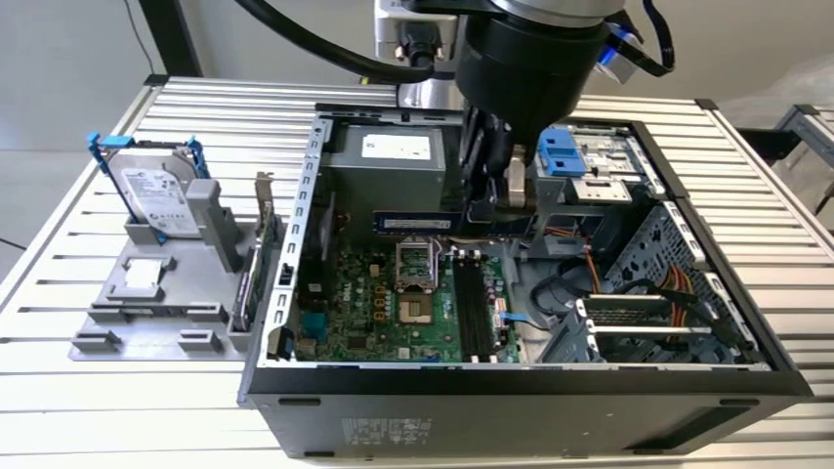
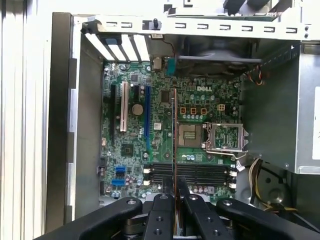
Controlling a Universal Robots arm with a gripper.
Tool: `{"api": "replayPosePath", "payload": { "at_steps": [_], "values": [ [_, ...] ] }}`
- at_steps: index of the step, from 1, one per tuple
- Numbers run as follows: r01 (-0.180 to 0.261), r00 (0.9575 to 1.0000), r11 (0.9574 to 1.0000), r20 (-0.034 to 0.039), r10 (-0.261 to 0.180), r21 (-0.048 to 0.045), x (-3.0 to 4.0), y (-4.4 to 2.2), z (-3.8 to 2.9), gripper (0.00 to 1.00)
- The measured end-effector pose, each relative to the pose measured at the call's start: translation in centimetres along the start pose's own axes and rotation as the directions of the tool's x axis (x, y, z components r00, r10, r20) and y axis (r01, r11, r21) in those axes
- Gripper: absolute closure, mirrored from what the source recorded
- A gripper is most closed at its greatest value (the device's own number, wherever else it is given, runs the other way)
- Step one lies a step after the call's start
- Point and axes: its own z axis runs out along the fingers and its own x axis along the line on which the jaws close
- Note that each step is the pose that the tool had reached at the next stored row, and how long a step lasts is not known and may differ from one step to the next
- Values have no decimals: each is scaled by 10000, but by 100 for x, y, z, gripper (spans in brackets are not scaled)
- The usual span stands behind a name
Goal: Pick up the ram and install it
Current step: 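Pick up the ram and move it above insertion slot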
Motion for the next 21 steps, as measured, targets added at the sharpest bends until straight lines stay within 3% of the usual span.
{"api": "replayPosePath", "payload": {
  "at_steps": [21],
  "values": [
    [-414, 9991, 9991, -8, 414, -4, -227, -145, -10, 100]
  ]
}}
